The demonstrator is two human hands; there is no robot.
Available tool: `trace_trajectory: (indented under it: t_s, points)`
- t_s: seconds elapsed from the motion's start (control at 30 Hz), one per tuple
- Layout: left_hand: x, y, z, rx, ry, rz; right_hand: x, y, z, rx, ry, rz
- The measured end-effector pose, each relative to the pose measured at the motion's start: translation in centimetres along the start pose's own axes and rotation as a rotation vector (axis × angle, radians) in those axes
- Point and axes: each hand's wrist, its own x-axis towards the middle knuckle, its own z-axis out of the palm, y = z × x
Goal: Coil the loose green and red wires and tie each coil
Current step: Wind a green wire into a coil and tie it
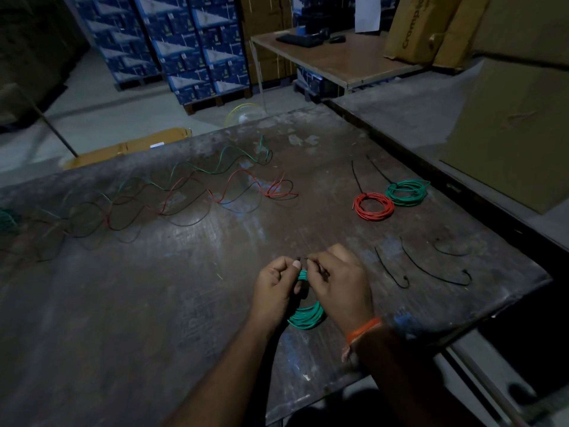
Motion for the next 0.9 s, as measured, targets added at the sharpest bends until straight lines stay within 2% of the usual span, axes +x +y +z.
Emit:
trace_trajectory:
  t_s: [0.43,0.9]
  points:
    - [0.06,0.21,0.27,0.009,0.039,-0.001,0.12,0.32,0.18,0.007,-0.017,-0.038]
    - [-0.17,0.36,0.23,0.032,0.014,0.001,0.57,-0.05,0.15,-0.025,-0.087,-0.052]
